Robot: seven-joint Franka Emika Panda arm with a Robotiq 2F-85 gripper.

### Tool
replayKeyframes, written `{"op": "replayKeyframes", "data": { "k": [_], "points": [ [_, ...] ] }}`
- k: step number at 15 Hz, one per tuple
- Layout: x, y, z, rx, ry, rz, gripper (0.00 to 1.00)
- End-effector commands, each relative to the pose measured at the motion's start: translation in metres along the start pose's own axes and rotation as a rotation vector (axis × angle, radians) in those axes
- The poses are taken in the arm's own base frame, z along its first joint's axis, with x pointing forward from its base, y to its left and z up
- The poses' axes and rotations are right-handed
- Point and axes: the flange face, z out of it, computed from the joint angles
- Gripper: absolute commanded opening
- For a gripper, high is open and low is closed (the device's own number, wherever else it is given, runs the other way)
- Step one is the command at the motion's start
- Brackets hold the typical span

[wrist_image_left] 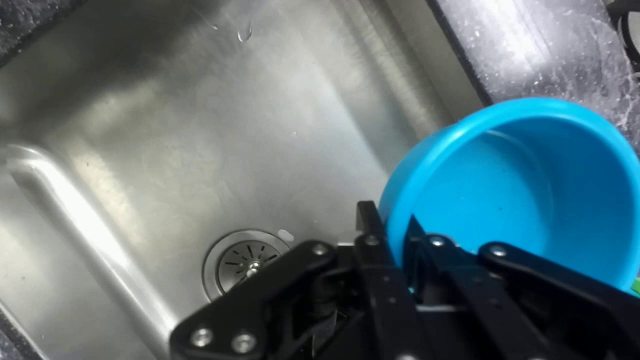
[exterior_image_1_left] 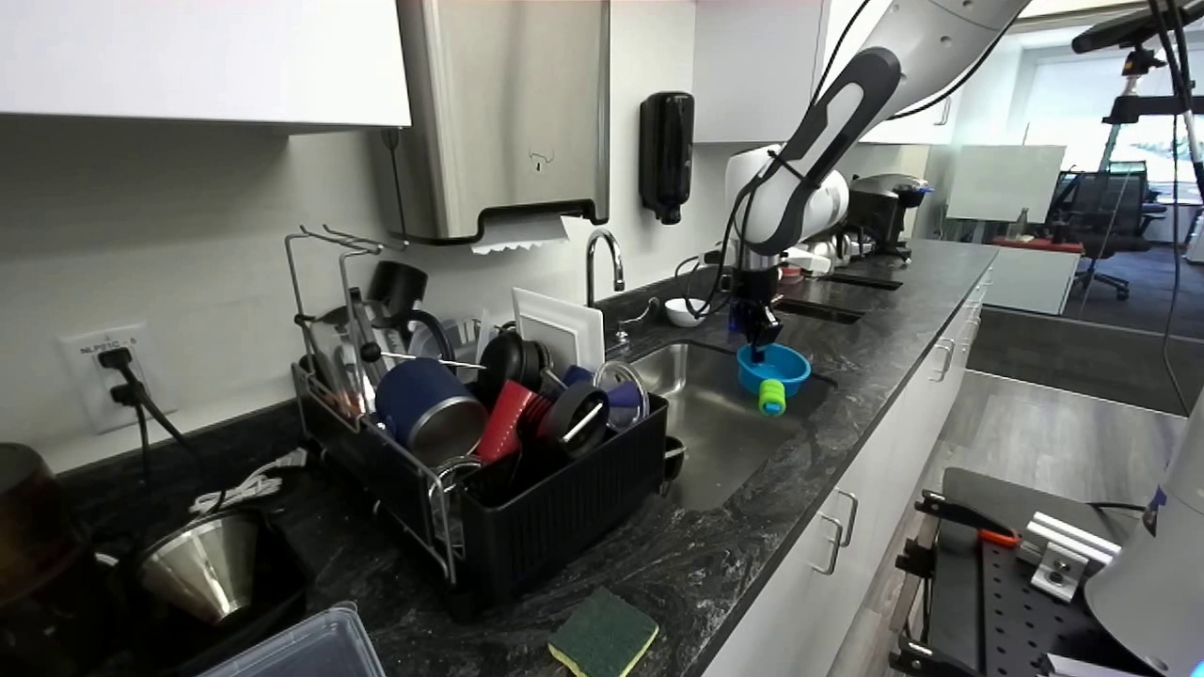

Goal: Take the blue pan out of the sink and place it on the dishrack

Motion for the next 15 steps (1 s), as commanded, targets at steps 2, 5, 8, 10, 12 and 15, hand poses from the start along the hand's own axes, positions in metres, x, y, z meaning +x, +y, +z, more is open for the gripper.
{"op": "replayKeyframes", "data": {
  "k": [2, 5, 8, 10, 12, 15],
  "points": [
    [0.007, -0.022, -0.011, -0.034, 0.017, -0.084, 0.03],
    [0.017, -0.031, -0.016, -0.012, 0.025, -0.029, 0.03],
    [0.027, -0.040, -0.018, 0.005, 0.022, 0.009, 0.03],
    [0.034, -0.046, -0.020, 0.036, 0.024, 0.034, 0.03],
    [0.041, -0.050, -0.018, 0.069, 0.039, 0.078, 0.03],
    [0.049, -0.055, -0.017, 0.102, 0.038, 0.123, 0.03]
  ]
}}
